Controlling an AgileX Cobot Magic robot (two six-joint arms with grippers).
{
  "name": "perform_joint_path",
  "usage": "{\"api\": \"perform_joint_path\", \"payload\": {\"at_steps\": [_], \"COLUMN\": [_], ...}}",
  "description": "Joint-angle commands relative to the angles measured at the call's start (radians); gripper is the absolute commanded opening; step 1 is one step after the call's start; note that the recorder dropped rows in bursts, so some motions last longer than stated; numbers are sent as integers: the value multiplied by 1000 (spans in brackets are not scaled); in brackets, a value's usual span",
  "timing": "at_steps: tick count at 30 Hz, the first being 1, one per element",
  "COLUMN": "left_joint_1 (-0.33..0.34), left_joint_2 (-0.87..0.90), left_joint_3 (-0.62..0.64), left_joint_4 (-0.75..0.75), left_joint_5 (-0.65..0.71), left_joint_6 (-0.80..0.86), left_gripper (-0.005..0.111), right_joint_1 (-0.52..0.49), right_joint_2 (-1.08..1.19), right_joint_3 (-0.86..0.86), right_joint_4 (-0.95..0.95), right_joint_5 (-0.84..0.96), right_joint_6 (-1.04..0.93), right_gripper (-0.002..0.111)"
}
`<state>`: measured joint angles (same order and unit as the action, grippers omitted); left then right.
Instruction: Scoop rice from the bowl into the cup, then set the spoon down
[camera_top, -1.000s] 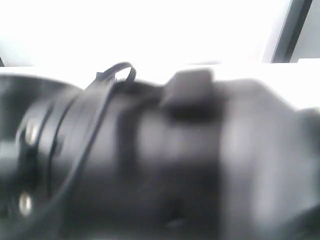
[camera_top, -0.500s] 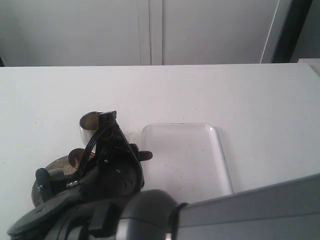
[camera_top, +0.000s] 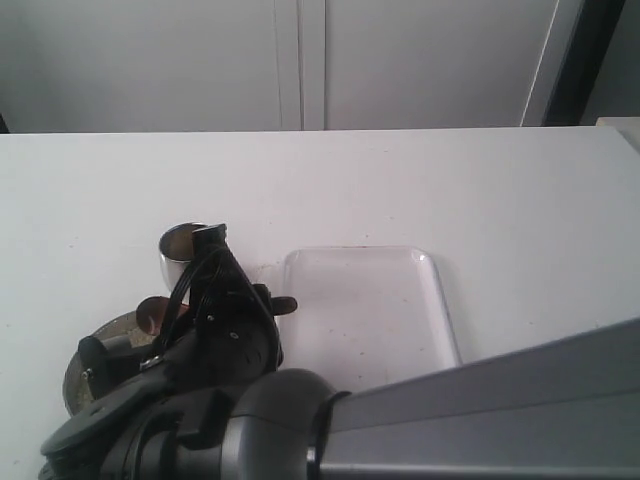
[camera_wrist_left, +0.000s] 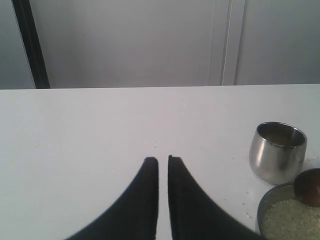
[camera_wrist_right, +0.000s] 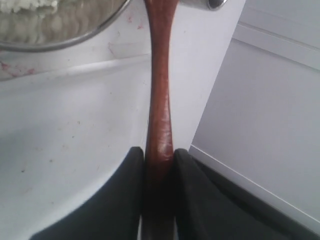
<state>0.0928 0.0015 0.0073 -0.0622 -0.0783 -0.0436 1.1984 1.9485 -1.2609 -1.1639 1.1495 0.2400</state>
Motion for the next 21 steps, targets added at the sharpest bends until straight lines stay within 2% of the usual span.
{"api": "perform_joint_path", "payload": {"at_steps": [1, 21], "left_joint_1": [-7, -7], "left_joint_2": [-1, -1], "left_joint_3": [-7, -7], "left_joint_4": [-5, -5], "left_joint_5": [-3, -3], "left_joint_6": [-5, -5], "left_gripper": [14, 14], "right_joint_1": [-5, -48], "right_joint_2": [-1, -1], "right_joint_3": [5, 5], "right_joint_4": [-17, 12], "right_joint_5": [-41, -84], "right_joint_6": [7, 2], "right_gripper": [0, 0]}}
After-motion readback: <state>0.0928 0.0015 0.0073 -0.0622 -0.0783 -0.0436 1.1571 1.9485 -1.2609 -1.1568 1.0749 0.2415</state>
